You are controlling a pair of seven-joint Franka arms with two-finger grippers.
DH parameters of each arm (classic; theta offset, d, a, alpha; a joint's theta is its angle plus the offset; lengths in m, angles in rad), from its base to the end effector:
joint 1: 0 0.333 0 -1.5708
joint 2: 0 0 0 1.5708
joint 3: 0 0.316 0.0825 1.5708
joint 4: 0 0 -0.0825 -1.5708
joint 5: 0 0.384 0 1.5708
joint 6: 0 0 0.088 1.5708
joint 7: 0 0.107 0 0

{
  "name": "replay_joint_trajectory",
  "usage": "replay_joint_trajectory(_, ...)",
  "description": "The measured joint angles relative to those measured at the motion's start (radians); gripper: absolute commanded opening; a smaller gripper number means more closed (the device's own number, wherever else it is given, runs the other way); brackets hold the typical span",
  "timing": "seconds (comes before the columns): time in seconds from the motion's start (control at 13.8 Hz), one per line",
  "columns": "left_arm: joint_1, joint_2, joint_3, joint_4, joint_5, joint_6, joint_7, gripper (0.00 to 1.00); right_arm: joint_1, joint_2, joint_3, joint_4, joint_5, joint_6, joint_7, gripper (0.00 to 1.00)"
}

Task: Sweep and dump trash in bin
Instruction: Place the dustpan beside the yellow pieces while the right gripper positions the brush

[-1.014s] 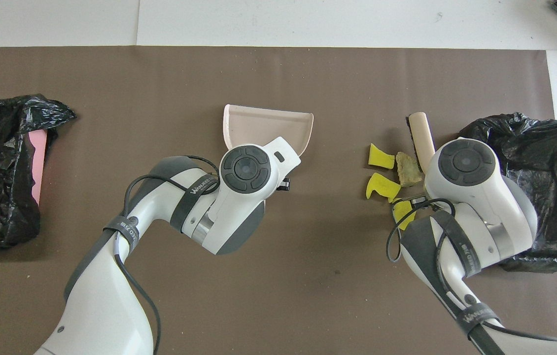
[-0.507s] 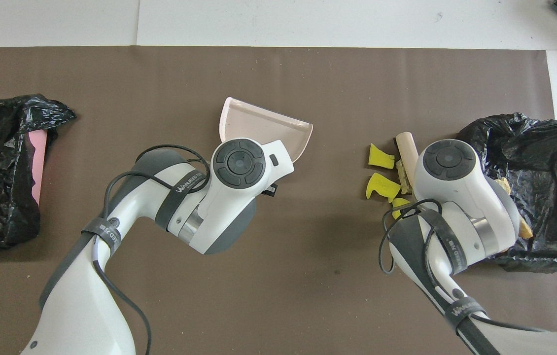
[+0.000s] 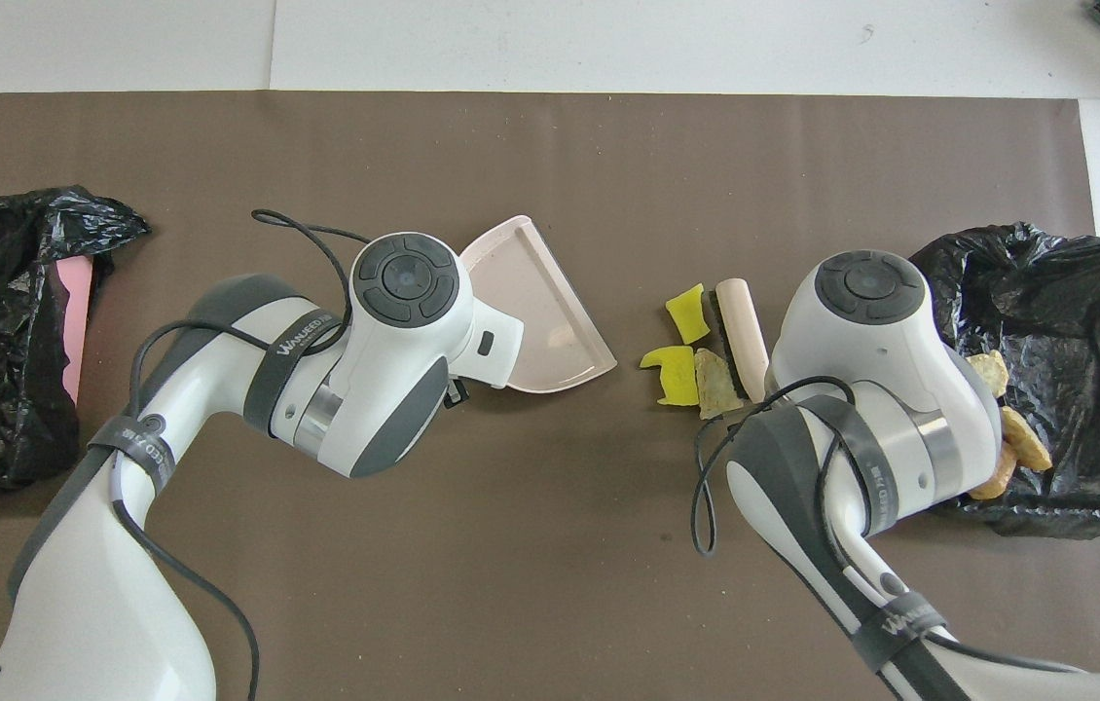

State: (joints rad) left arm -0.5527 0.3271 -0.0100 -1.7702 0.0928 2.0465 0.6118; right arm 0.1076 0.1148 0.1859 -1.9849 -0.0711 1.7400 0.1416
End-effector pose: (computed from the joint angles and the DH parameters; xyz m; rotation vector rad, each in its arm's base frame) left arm 0.5406 -0.3344 0.3730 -2.5123 1.7534 0.0806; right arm 0.5155 0.1472 0.3849 2.9648 0.2663 -0.5100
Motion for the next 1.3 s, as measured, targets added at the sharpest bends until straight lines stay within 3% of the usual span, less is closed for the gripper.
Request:
replay_joint_trajectory(0.14, 0.000, -0.005, 0.000, -0.016, 0.000, 0.003, 0.078, 0.00, -0.013, -0.007, -0.002, 0.018, -0.045, -0.041, -0.002, 0.00)
replay_joint_trajectory(0.36, -0.001, -0.025, -0.003, -0.072, 0.000, 0.051, 0.166, 0.00, -0.019, -0.029, -0.003, -0.043, -0.071, -0.047, -0.002, 0.00)
replay_joint_trajectory(0.72, -0.035, -0.039, -0.012, -0.140, 0.002, 0.123, 0.182, 0.00, -0.012, -0.050, 0.001, -0.140, -0.069, 0.027, -0.002, 0.00)
replay_joint_trajectory(1.3, -0.048, -0.043, -0.011, -0.163, 0.014, 0.156, 0.182, 0.00, 0.108, -0.028, 0.005, -0.128, 0.283, 0.126, -0.002, 0.00)
